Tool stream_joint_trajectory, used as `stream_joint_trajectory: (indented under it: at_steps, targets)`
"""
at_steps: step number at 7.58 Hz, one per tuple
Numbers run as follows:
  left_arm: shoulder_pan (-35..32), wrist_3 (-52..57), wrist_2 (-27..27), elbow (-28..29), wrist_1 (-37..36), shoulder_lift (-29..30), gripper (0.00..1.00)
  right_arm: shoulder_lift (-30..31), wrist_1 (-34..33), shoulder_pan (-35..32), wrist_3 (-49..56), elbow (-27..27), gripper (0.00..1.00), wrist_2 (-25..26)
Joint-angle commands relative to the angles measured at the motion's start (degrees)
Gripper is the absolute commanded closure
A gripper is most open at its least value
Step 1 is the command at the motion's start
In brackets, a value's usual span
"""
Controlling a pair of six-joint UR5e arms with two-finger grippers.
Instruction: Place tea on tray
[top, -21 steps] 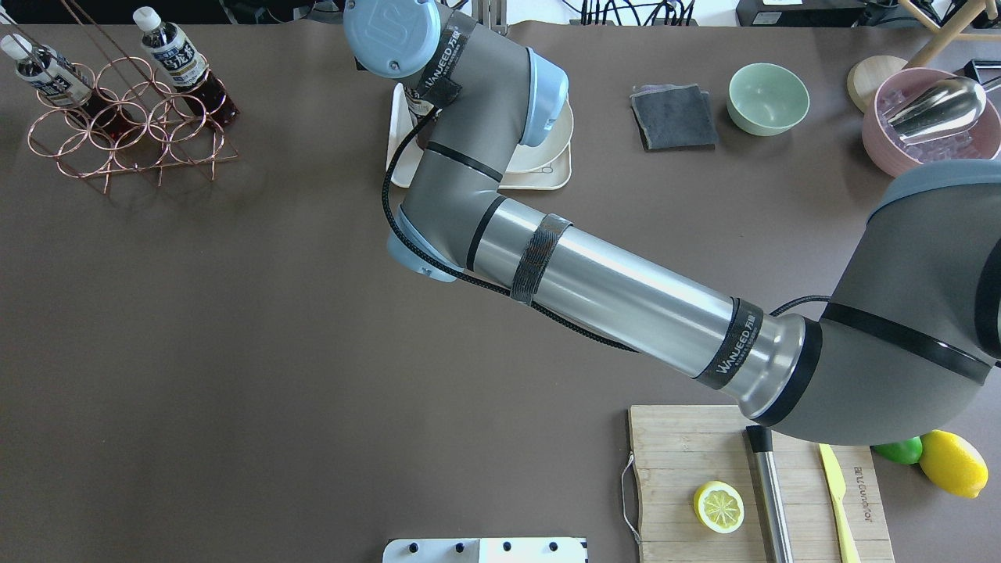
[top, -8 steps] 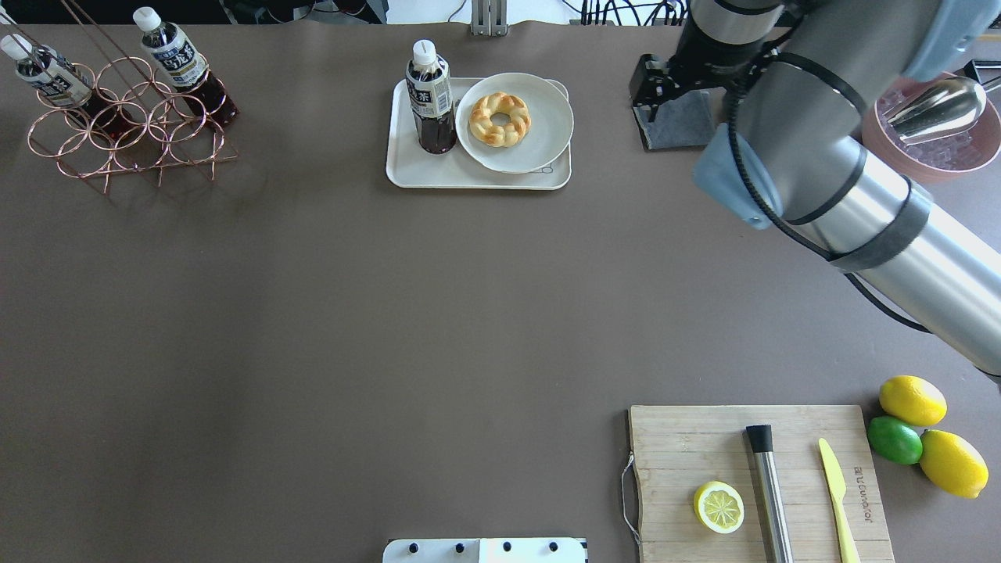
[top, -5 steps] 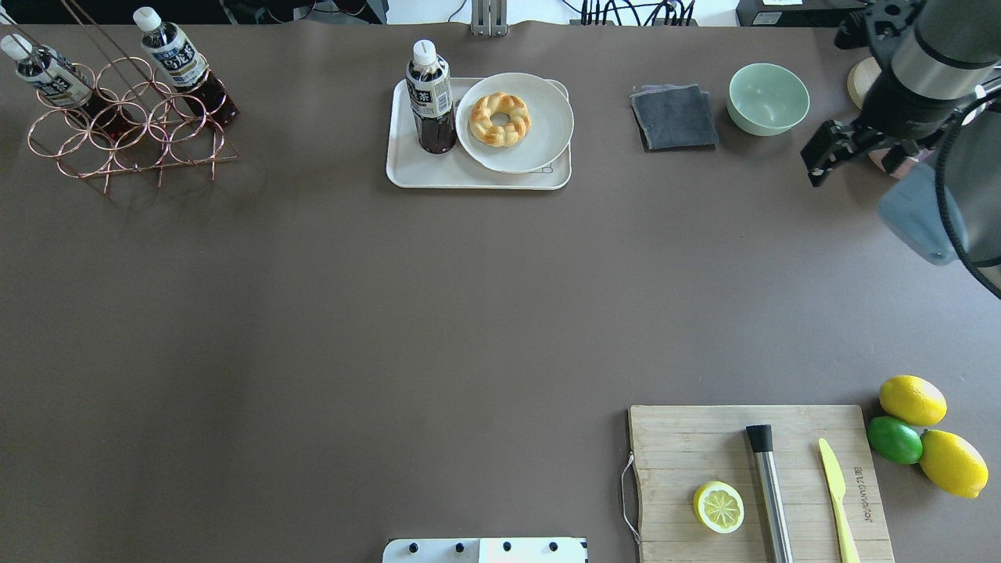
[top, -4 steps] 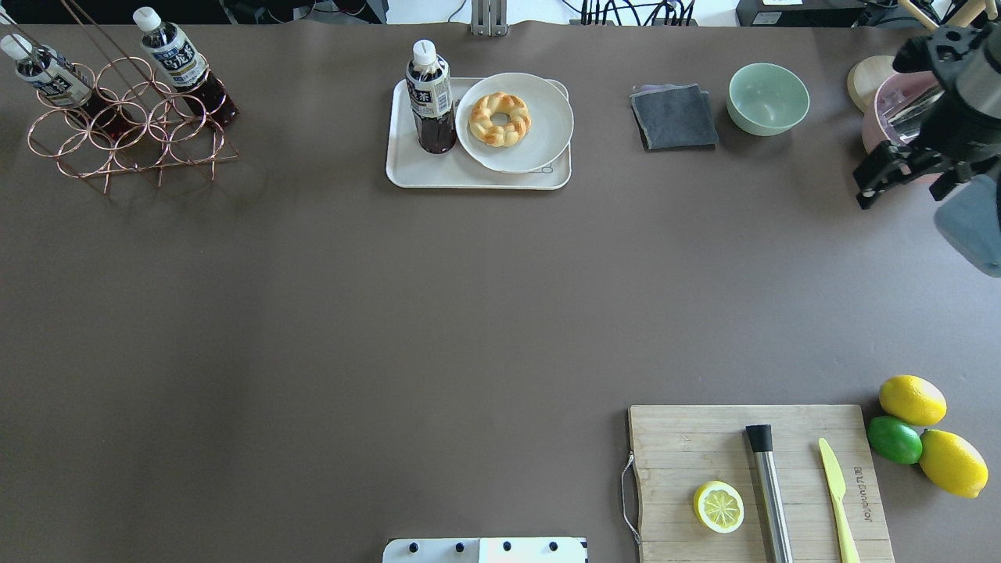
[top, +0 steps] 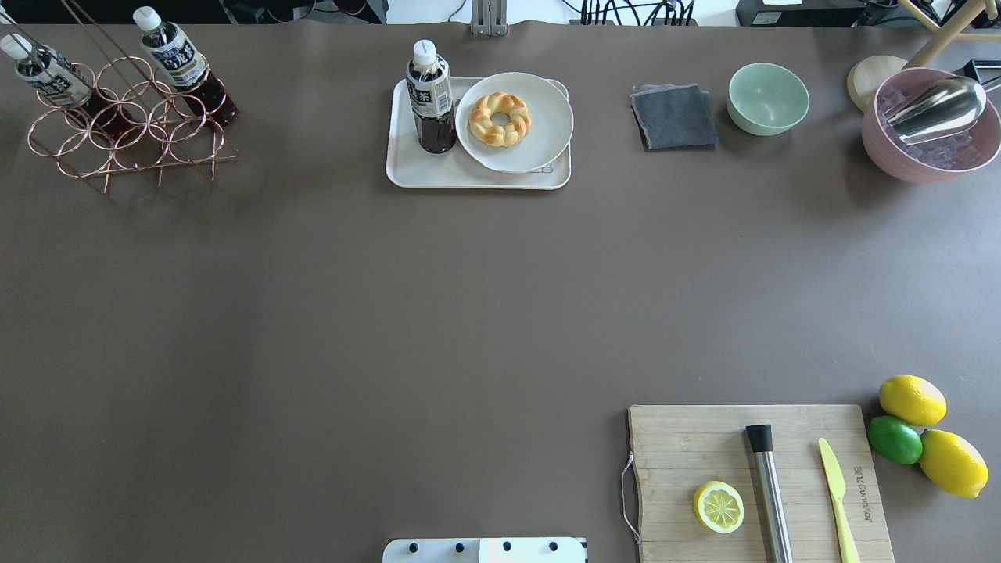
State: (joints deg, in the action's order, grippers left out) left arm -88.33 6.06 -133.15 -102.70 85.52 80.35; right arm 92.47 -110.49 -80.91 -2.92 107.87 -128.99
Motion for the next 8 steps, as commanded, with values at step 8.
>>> stream_joint_trajectory:
  at_steps: [8]
  targets:
    - [0.0,-0.27,0.44,1.45,-0.09,-0.46,0.03,4.56,7.22,-4.35,5.65,-5.04,0.0,9.02]
